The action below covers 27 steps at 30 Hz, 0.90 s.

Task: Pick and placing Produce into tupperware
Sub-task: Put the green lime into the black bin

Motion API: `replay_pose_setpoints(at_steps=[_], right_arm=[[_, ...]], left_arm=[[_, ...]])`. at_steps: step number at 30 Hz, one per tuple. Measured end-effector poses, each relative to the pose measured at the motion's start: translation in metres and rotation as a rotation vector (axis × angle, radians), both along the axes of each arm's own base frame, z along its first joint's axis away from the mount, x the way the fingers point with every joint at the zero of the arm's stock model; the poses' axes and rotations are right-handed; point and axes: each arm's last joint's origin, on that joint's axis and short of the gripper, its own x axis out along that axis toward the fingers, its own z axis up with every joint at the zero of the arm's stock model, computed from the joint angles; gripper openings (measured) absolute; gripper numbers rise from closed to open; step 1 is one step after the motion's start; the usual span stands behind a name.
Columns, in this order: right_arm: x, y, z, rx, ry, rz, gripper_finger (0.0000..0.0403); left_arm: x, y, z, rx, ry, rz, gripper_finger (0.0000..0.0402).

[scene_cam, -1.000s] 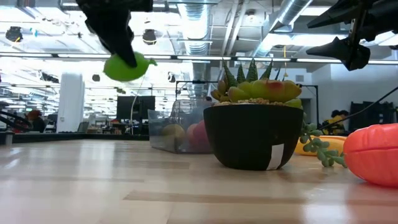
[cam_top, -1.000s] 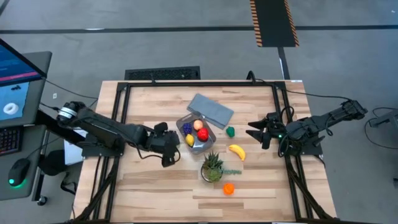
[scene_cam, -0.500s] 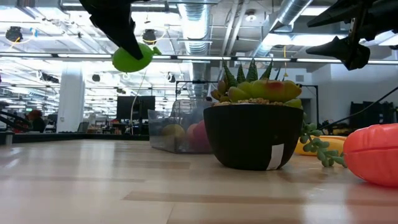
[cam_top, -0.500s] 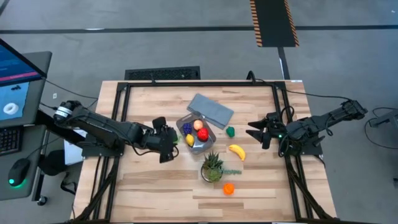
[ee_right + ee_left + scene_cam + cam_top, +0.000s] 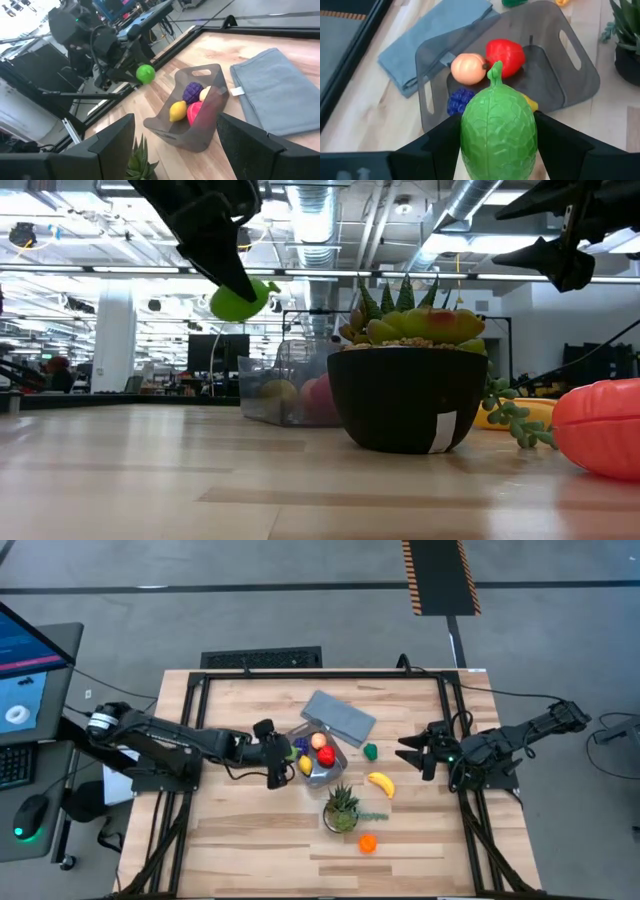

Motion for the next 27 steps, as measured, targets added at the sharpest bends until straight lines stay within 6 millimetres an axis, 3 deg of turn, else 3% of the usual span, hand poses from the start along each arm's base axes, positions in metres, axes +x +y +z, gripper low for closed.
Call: replay_pose_setpoints(at_steps=[14, 27], right_arm=[[0.0, 0.0, 0.0, 0.009, -0.003, -0.001, 0.0301], [0.0, -0.001, 0.0, 0.008, -0.005, -0.015, 0.0301]], left_arm=[[0.011, 0.047, -0.013, -0.075, -0.185, -0.054, 0.0215], [0.015, 0.08, -0.027, -0.158, -0.242, -0.121, 0.0215]])
